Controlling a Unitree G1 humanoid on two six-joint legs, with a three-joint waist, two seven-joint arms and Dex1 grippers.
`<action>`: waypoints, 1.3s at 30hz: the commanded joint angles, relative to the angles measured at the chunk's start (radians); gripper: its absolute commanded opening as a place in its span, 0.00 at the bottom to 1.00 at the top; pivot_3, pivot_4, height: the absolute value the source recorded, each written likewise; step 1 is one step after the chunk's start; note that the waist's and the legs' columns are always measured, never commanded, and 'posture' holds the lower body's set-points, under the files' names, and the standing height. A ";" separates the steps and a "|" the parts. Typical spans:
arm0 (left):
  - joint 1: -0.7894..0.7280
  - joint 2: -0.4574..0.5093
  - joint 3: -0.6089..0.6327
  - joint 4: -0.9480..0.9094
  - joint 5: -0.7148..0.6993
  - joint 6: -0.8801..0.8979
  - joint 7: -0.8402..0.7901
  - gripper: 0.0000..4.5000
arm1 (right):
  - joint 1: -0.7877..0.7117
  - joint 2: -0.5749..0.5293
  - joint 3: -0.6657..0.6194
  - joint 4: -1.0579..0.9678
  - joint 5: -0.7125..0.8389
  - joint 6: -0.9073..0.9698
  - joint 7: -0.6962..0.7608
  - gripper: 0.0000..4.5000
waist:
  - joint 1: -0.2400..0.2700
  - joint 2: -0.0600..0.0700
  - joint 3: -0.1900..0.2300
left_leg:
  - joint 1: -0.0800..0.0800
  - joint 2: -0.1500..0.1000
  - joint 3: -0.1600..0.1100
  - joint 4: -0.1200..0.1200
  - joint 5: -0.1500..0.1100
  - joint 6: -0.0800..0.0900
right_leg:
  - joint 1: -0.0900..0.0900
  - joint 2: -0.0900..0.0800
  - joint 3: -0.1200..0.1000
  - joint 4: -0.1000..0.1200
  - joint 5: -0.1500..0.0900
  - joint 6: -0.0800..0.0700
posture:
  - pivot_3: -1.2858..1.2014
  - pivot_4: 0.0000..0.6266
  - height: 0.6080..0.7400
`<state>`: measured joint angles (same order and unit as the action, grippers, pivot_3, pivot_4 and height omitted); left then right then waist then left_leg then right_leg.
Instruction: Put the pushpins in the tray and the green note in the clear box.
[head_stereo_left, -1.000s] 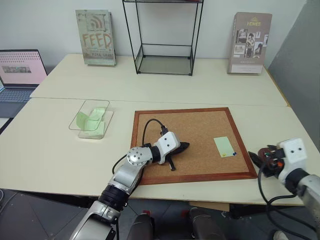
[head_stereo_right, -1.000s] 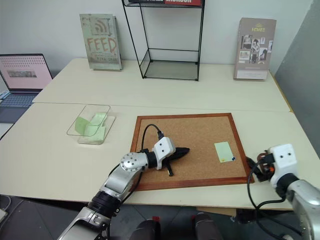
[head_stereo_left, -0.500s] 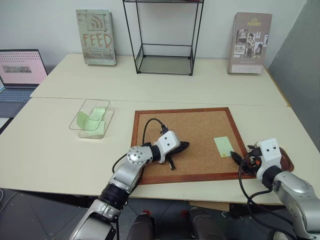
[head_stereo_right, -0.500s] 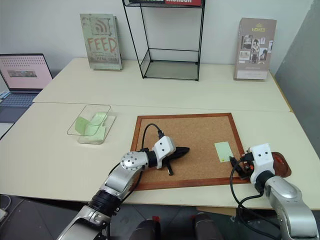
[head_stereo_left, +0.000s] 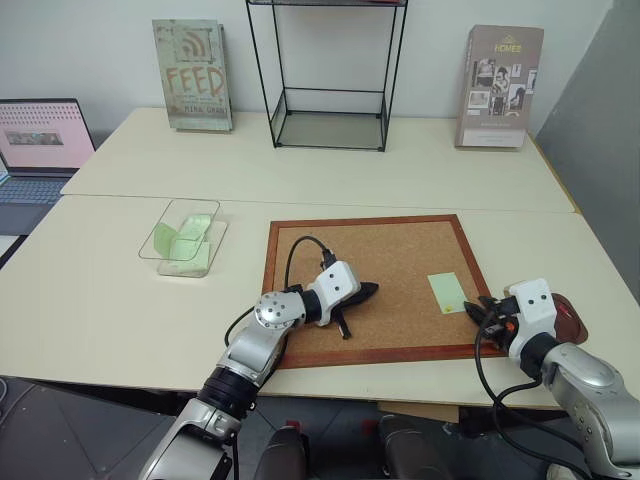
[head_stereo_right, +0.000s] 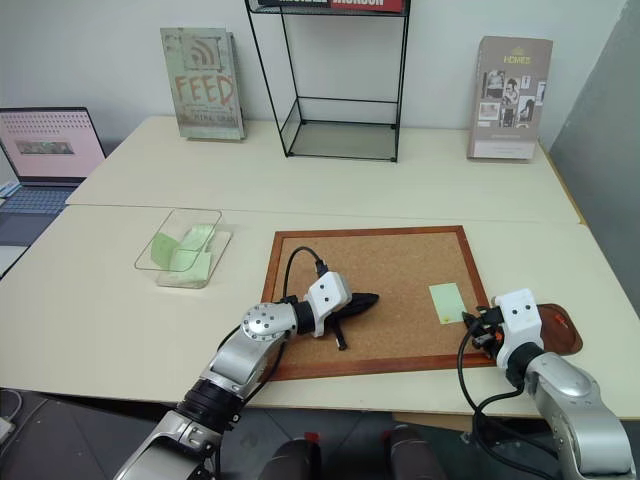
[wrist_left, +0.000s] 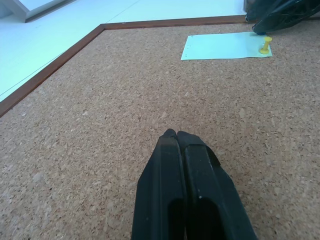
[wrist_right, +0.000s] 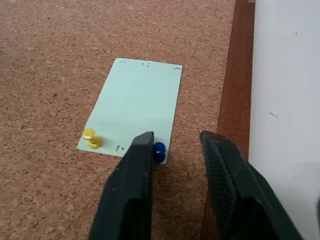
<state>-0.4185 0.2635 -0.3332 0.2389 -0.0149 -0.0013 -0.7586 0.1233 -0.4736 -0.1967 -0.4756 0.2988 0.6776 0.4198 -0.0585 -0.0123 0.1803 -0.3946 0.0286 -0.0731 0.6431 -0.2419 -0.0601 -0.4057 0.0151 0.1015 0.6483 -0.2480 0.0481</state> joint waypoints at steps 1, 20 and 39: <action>0.013 0.012 0.005 0.017 0.028 0.019 0.019 0.00 | 0.000 -0.013 -0.026 -0.025 0.010 0.010 -0.005 0.12 | 0.000 0.000 0.000 | 0.000 0.000 0.000 0.000 0.000 0.000 | 0.000 0.000 0.000 0.000 0.000 0.000 | 0.52 0.24 1.00; -0.023 0.006 -0.008 0.083 0.059 -0.006 0.033 0.00 | 0.037 0.019 -0.027 -0.113 0.039 -0.122 0.012 0.01 | 0.002 0.000 0.000 | -0.001 0.000 0.000 0.000 0.000 0.000 | 0.000 0.000 0.000 0.000 0.000 0.000 | 0.52 0.24 1.00; -0.014 0.002 -0.022 0.079 0.061 -0.016 0.025 0.00 | 0.141 -0.077 -0.249 -0.151 0.002 -0.138 0.005 0.01 | 0.003 0.000 0.000 | 0.000 0.000 0.000 0.000 0.000 0.000 | 0.000 0.000 0.000 -0.001 0.000 0.000 | 0.52 0.24 1.00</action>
<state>-0.4503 0.2582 -0.3460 0.2832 0.0164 -0.0313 -0.7366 0.2483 -0.5316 -0.3957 -0.5967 0.3267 0.5530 0.4280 -0.0551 -0.0120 0.1801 -0.3949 0.0283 -0.0735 0.6432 -0.2419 -0.0601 -0.4053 0.0148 0.1012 0.6473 -0.2480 0.0481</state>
